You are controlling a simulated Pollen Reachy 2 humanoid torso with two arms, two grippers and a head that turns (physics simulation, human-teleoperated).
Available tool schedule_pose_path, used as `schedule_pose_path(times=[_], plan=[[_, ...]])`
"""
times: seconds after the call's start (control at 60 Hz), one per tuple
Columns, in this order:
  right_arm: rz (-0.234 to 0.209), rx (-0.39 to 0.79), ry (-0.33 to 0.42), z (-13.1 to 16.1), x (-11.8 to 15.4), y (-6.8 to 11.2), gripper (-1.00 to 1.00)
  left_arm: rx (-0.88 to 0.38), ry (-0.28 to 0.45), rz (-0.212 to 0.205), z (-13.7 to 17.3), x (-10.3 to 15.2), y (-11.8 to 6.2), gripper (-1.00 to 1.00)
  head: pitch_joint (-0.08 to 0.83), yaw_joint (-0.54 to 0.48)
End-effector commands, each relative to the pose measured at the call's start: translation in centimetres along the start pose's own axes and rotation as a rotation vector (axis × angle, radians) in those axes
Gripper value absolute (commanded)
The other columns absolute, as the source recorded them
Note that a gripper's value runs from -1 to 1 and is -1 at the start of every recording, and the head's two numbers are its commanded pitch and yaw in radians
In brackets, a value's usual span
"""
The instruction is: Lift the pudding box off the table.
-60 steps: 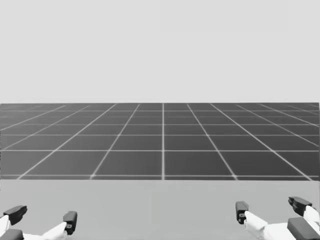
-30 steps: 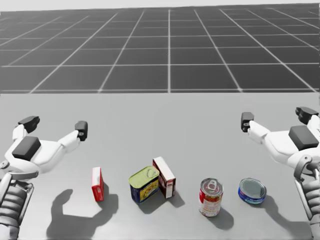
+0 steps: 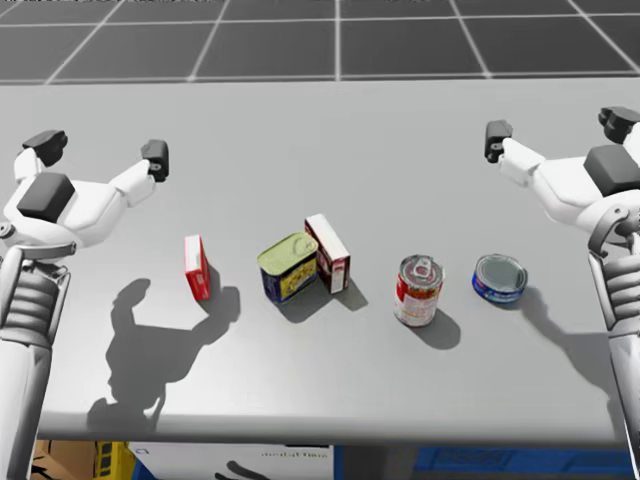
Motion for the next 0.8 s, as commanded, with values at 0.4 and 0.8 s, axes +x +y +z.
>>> schedule_pose_path(times=[0.4, 0.8], plan=[[-0.016, 0.462, 0.193, 3.7, 5.8, 7.8, -1.0, 0.006, 0.008, 0.003, 0.0, 0.0, 0.0, -1.0, 0.646, 0.03], [-0.06, 0.604, 0.361, 4.6, 2.5, 12.0, -1.0, 0.006, 0.02, 0.001, -0.1, -0.2, 0.1, -1.0, 0.657, 0.02]])
